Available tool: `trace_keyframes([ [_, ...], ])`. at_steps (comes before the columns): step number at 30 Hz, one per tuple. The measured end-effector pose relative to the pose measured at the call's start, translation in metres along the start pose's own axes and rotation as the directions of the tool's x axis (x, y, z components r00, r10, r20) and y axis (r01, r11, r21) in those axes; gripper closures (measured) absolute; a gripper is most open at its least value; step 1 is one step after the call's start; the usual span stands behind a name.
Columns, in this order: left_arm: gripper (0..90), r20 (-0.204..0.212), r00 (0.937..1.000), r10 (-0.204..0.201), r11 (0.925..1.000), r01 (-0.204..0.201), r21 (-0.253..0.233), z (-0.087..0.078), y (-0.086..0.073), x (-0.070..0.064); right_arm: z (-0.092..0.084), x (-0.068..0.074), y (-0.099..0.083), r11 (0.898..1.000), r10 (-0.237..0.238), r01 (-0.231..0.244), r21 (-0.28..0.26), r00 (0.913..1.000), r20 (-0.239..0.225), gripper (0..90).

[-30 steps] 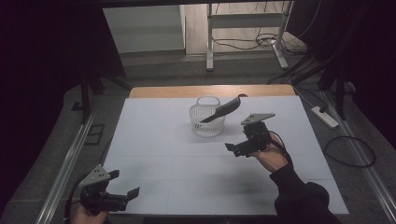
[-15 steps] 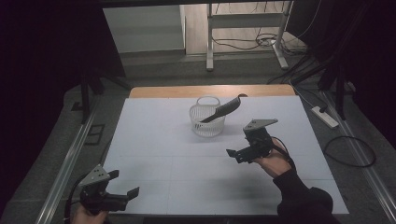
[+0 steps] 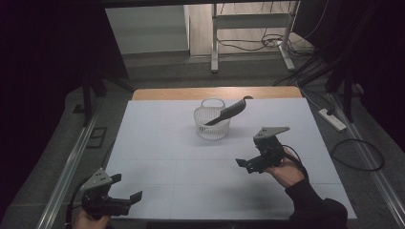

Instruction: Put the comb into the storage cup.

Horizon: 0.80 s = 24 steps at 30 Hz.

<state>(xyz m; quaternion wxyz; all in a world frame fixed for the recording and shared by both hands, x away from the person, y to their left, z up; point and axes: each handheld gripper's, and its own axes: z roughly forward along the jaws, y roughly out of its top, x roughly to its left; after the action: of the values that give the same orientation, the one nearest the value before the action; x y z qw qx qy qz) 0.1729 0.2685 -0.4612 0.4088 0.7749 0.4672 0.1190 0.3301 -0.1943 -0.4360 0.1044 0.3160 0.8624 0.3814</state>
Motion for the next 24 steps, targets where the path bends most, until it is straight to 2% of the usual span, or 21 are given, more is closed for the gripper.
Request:
trace_keyframes([
  [5, 0.0, -0.001, 1.0000, 0.000, 1.0000, 0.000, 0.001, 0.000, 0.000, 0.000, -0.005, -0.001, -0.005, 1.000, 0.009, -0.009, -0.002, 1.0000, -0.005, 0.0],
  [9, 0.0, -0.001, 1.0000, -0.001, 1.0000, 0.001, 0.000, 0.000, 0.000, 0.000, -0.011, -0.001, -0.009, 1.000, 0.019, -0.019, -0.021, 0.9998, 0.008, 0.0],
  [17, 0.0, -0.002, 1.0000, 0.000, 1.0000, 0.000, 0.001, 0.000, 0.000, 0.000, -0.021, -0.001, -0.016, 1.000, 0.022, -0.022, -0.021, 0.9993, 0.031, 0.0],
  [24, 0.0, -0.002, 1.0000, 0.000, 1.0000, 0.000, 0.001, 0.000, 0.000, 0.000, -0.028, -0.002, -0.023, 0.999, 0.045, -0.044, -0.027, 0.9983, 0.037, 0.0],
])
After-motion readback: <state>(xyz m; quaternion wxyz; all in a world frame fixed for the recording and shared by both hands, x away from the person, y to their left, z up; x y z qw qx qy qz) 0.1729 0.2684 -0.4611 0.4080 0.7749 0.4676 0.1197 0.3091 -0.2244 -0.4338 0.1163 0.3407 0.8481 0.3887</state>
